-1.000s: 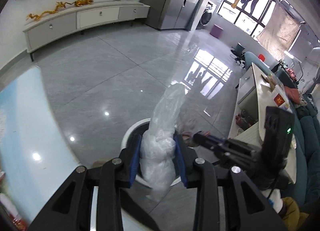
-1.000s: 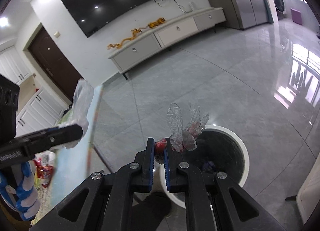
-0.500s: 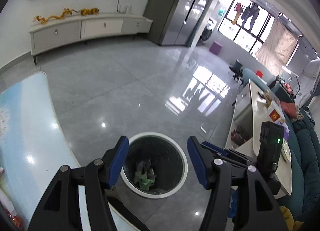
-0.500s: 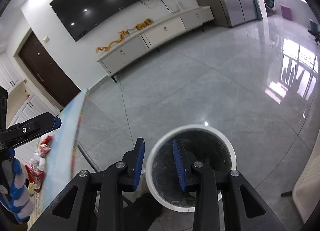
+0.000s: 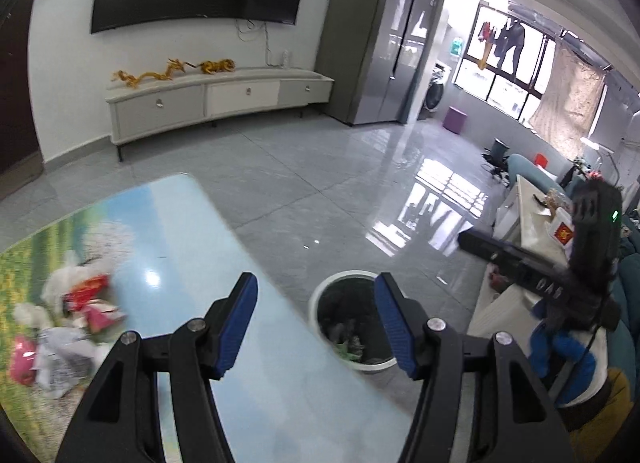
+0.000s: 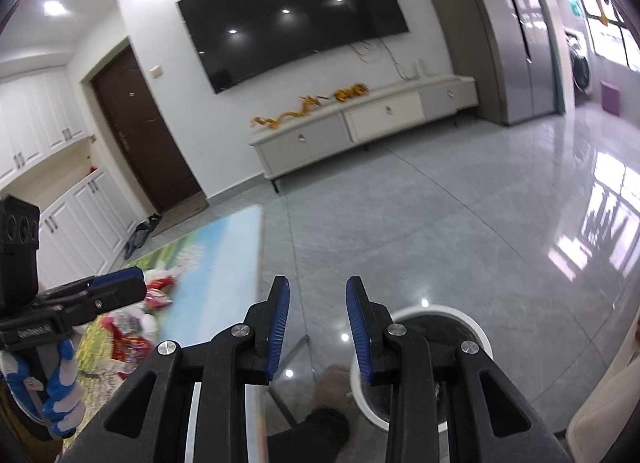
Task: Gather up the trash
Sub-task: 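Move both open tools back over the trash on the table, then grasp a white tissue roll with the right tool while the left tool grasps a printed white bag, then carry the tissue roll and printed bag over the white bin and open both tools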
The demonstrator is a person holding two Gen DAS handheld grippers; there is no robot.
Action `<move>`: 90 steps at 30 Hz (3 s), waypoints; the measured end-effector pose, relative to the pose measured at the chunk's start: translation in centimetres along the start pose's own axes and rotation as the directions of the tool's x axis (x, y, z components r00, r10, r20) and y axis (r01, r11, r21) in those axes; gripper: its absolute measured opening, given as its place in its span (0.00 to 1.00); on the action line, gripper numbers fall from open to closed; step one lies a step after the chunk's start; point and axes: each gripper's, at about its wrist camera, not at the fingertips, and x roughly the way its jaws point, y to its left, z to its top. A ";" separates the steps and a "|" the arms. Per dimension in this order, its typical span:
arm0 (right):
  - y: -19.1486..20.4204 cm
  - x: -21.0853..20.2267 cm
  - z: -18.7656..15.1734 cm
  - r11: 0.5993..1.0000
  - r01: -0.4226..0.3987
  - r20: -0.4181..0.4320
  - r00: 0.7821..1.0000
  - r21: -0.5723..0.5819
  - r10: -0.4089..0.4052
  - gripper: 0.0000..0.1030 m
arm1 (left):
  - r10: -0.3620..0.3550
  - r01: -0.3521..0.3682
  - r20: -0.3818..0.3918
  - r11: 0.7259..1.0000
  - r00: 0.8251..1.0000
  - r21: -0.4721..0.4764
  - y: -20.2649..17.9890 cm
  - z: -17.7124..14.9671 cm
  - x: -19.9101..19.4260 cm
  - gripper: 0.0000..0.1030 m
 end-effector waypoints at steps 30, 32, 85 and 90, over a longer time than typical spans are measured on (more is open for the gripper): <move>18.5 10.0 -1.4 0.923 -0.279 -0.251 0.944 -0.266 0.214 0.28 | 0.230 -0.248 -0.111 0.949 0.967 -0.194 22.4 -12.1 -8.2 0.57; 19.1 12.0 -2.0 0.917 -0.302 -0.293 0.930 -0.262 0.223 0.30 | 0.210 -0.231 -0.129 0.954 0.969 -0.188 23.0 -11.8 -6.7 0.57; 19.0 8.7 -4.0 0.834 -0.486 -0.333 0.856 -0.262 0.394 0.15 | 0.275 -0.276 -0.022 0.959 0.961 -0.063 16.3 -12.1 -14.7 0.17; 13.3 6.2 -3.5 0.891 -0.404 -0.254 0.902 -0.208 0.350 0.15 | 0.206 -0.206 -0.036 0.978 0.978 0.016 11.8 -9.8 -11.8 0.17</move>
